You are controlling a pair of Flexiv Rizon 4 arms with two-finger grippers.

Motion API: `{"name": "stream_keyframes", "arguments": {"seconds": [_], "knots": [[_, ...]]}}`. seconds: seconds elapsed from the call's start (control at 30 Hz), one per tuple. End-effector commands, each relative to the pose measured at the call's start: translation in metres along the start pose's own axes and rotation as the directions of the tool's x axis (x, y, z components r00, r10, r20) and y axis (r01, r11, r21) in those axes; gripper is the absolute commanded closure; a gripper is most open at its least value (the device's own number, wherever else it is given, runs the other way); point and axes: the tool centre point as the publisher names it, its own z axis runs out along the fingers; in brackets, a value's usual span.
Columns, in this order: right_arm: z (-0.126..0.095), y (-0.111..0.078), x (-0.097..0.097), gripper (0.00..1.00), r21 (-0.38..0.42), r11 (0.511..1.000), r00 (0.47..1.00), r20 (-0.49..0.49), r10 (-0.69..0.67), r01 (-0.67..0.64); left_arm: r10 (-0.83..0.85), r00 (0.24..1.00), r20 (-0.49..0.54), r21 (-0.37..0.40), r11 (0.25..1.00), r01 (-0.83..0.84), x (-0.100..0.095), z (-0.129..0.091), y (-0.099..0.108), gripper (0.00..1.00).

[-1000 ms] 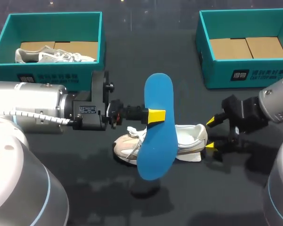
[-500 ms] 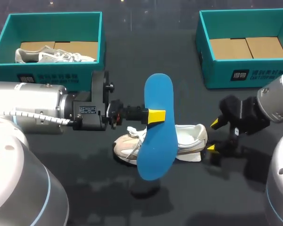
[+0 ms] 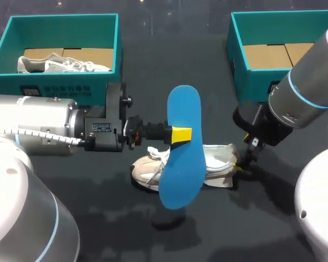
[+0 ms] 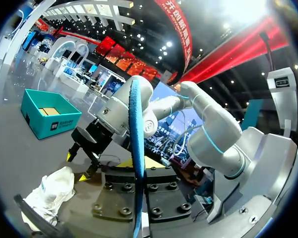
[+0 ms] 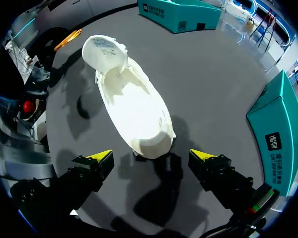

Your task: Take the shoe out of the shoebox, open the shoe tongue, remove and reinsert the insole, then place the shoe into the shoebox

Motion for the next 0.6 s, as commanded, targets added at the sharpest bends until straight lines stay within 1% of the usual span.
{"name": "stream_keyframes", "arguments": {"seconds": [0.03,0.3,0.6], "knots": [[-0.001,0.008,0.002,0.00,0.064,0.998,1.000,0.004,-0.018,0.017,0.000,1.000,0.002,0.004,1.000,0.000,0.001,0.000,0.002,1.00],[0.000,0.021,0.001,0.00,0.123,0.992,1.000,0.008,-0.020,0.018,0.000,1.000,0.002,0.004,1.000,0.000,0.001,0.000,0.002,1.00],[0.002,0.027,0.002,0.00,0.192,0.981,0.999,0.037,-0.033,0.026,0.000,1.000,0.002,0.004,1.000,0.000,0.001,0.000,0.002,1.00]]}}
